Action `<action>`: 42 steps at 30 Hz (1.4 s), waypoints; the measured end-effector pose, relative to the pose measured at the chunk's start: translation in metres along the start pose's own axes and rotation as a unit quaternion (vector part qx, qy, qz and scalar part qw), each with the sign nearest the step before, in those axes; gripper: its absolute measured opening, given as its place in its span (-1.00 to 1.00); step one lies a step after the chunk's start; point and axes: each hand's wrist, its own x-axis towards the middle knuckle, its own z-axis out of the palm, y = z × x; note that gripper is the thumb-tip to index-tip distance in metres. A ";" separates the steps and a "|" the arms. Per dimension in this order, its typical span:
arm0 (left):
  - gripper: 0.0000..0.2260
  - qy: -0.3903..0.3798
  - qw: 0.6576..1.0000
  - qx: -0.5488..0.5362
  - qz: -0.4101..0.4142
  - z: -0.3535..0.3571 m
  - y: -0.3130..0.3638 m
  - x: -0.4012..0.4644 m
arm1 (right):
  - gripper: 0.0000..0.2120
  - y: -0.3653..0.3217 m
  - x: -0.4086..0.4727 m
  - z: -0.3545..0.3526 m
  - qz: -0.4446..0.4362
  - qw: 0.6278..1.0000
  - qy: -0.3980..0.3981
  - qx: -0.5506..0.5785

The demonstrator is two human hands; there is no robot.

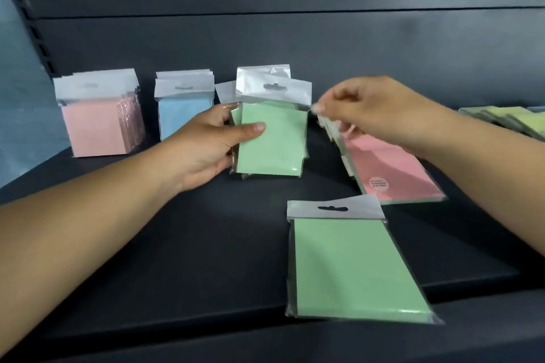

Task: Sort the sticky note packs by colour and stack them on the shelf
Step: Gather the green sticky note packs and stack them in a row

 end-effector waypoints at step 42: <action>-0.92 0.175 0.978 -0.059 0.100 0.014 -0.013 -0.138 | -0.48 -0.005 -0.186 0.034 0.265 0.947 -0.055 0.174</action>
